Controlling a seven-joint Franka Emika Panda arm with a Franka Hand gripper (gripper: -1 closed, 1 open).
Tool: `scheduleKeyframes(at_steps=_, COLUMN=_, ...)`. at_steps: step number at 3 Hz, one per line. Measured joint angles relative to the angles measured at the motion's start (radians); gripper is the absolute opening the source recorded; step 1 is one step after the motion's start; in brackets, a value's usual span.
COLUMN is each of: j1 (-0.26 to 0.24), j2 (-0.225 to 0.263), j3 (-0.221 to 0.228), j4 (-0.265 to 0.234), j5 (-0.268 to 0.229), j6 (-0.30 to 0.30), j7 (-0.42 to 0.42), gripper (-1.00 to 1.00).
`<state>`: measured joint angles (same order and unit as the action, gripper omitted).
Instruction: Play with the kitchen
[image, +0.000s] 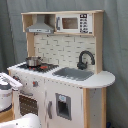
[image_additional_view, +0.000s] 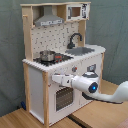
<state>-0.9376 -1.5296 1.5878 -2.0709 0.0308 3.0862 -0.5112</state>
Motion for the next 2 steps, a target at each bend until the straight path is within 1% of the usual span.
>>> scheduleKeyframes(at_steps=2, j1=0.001, j2=0.000, j3=-0.001, j4=-0.002, j5=-0.006, j6=0.000, j7=-0.227, gripper=-1.00)
